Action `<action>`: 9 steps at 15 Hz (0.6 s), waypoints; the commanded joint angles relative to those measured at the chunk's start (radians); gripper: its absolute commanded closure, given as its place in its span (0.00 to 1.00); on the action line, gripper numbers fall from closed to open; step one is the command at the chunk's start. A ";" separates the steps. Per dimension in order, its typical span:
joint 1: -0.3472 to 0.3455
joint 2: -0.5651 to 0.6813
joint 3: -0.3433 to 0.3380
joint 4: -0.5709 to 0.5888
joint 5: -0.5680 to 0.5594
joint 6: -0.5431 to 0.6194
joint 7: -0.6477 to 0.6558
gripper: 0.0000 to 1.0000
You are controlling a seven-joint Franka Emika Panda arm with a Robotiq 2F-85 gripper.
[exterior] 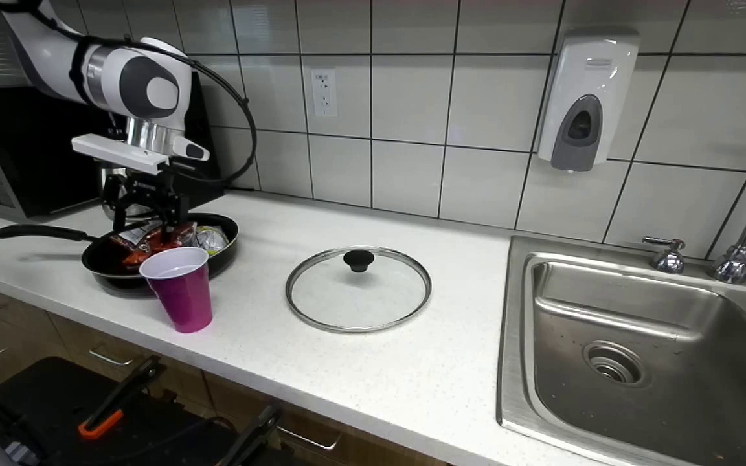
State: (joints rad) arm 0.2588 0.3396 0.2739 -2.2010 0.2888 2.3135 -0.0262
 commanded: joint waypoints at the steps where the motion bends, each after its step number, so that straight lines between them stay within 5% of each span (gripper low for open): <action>1: -0.013 -0.015 0.005 0.007 0.006 -0.007 -0.002 0.00; 9: 0.028 -0.023 -0.029 0.005 -0.112 -0.011 0.116 0.00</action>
State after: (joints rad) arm 0.2645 0.3396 0.2622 -2.1950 0.2358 2.3128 0.0164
